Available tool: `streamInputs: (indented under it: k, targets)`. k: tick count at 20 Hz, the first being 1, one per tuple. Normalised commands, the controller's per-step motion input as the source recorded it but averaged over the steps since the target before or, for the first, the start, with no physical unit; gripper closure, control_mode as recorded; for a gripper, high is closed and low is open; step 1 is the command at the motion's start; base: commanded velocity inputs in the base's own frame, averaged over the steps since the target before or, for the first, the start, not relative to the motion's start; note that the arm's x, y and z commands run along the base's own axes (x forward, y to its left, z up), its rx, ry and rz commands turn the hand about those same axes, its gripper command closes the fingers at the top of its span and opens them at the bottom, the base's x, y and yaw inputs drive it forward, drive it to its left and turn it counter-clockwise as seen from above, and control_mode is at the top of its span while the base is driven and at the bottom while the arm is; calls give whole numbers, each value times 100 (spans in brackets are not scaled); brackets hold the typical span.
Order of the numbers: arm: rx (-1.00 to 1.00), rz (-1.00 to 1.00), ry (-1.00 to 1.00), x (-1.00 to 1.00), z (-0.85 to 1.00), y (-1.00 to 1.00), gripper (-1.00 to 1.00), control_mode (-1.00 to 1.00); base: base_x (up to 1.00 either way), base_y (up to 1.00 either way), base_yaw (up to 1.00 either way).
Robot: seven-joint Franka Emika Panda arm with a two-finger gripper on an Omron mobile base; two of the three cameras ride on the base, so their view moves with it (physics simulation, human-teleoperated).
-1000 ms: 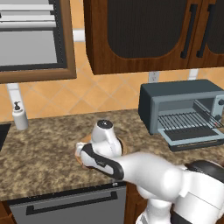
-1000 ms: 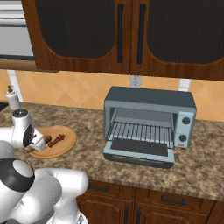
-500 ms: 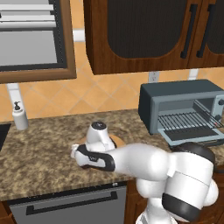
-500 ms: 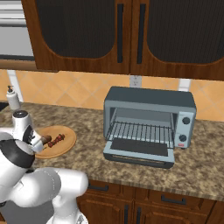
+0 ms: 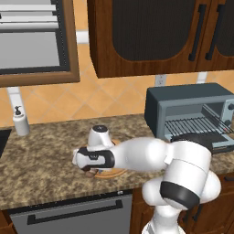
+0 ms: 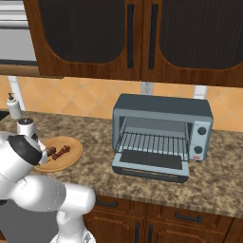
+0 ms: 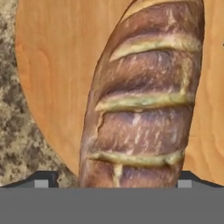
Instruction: Pick up the kebab skewer and baguette bread, and place them inside the toaster oven. Close the toaster oven door and start by setting the timer.
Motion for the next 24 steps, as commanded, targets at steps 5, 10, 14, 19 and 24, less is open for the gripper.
streamInputs:
  k: [5, 10, 14, 19, 24]
  targets:
    - [0, 0, 4, -12, -3, -22, 100, -100, 0, 0, 0]
    - [5, 10, -2, -74, 79, -78, 100, -100, 0, 0, 0]
    - [2, 22, -1, -94, 100, -100, 100, -100, 0, 0, 0]
    - [0, 12, 0, -16, 86, -100, 100, -100, 0, 0, 0]
    - [0, 3, -2, 4, 71, -100, 100, -100, 0, 0, 0]
